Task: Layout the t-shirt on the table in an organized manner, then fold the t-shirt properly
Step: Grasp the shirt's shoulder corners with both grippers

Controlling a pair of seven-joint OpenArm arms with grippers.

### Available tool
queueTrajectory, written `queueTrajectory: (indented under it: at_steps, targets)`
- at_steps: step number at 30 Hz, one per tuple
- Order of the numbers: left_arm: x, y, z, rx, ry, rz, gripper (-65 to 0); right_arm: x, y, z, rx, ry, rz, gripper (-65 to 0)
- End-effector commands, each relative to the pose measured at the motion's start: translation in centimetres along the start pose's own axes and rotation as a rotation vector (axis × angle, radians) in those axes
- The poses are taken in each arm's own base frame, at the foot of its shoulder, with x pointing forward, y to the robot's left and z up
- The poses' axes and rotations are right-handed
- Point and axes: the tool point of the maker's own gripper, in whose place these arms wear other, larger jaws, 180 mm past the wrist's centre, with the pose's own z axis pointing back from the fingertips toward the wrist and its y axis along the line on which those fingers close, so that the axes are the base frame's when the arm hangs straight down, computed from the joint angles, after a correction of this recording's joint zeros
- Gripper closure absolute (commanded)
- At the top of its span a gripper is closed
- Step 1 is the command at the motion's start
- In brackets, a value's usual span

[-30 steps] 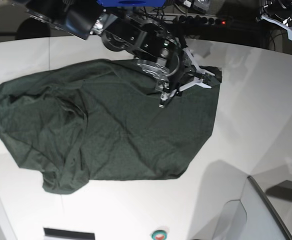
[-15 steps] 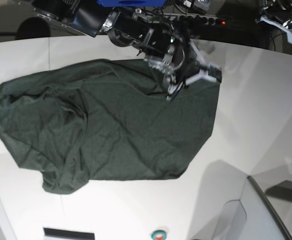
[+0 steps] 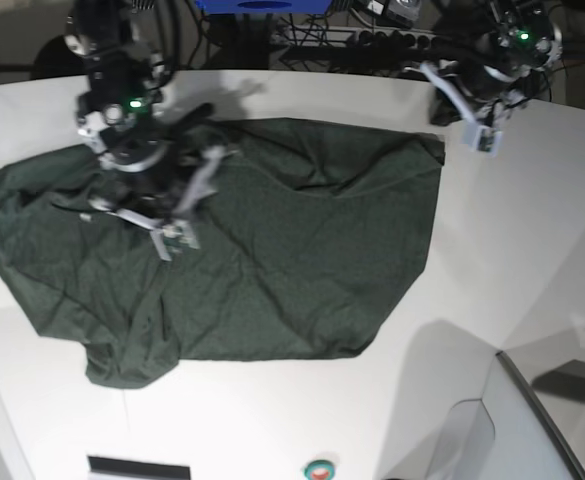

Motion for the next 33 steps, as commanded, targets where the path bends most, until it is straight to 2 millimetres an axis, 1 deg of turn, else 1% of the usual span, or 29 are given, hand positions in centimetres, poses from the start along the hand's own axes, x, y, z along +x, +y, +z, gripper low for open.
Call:
queueTrajectory:
  at_steps: [1, 4, 6, 7, 9, 13, 15, 18, 20, 24, 30, 33]
  targets:
    - [1.0, -0.3, 0.3, -0.009, -0.033, -0.021, 0.0, 0.6, -0.4, 0.4, -0.006, -0.029, -0.027, -24.2]
    - [2.1, -1.2, -0.1, -0.031, -0.057, -0.050, 0.0, -1.1, -2.1, 0.6, -0.052, 0.009, -0.055, -24.2]
    - [3.8, -2.2, -0.2, -0.059, -0.139, -0.070, -0.8, -1.9, -2.9, 0.7, -0.067, 0.029, -0.061, -24.2]
    - [4.5, -2.5, -0.1, -0.067, -0.178, -0.097, -4.9, -2.4, -3.2, 0.8, -0.065, 0.039, -0.057, -24.2]
    - [5.4, -3.1, -0.2, -0.073, -0.204, -0.207, -10.5, -2.9, -3.4, 0.9, -0.053, 0.050, -0.047, -24.2]
    - [6.3, -2.4, -0.5, 0.036, -0.159, -0.445, -19.9, -4.0, -4.8, 1.2, -0.076, 0.074, -0.055, -24.2]
    - [6.4, -1.8, -0.4, 0.080, -0.121, -0.555, -25.3, -4.2, -5.1, 1.2, -0.085, 0.079, -0.059, -24.2]
    - [5.9, -0.4, -0.3, 0.145, -0.056, -0.663, -35.4, -4.2, -5.1, 1.3, -0.085, 0.080, -0.059, -24.2]
    - [5.5, -0.1, -0.4, 0.161, -0.031, -0.693, -38.7, -4.4, -5.0, 1.3, -0.083, 0.084, -0.060, -24.2]
    - [5.1, -0.1, -0.4, 0.158, -0.018, -0.699, -36.5, -4.5, -4.8, 1.3, -0.073, 0.085, -0.069, -24.2]
    - [5.0, 0.3, -0.4, 0.161, -0.010, -0.713, -30.1, -4.0, -3.4, 1.3, 0.008, 0.049, -0.171, -24.2]
    - [4.2, 0.7, -0.9, 0.153, 0.017, -0.707, -29.5, -4.0, -3.2, 1.3, 0.018, 0.048, -0.183, -24.2]
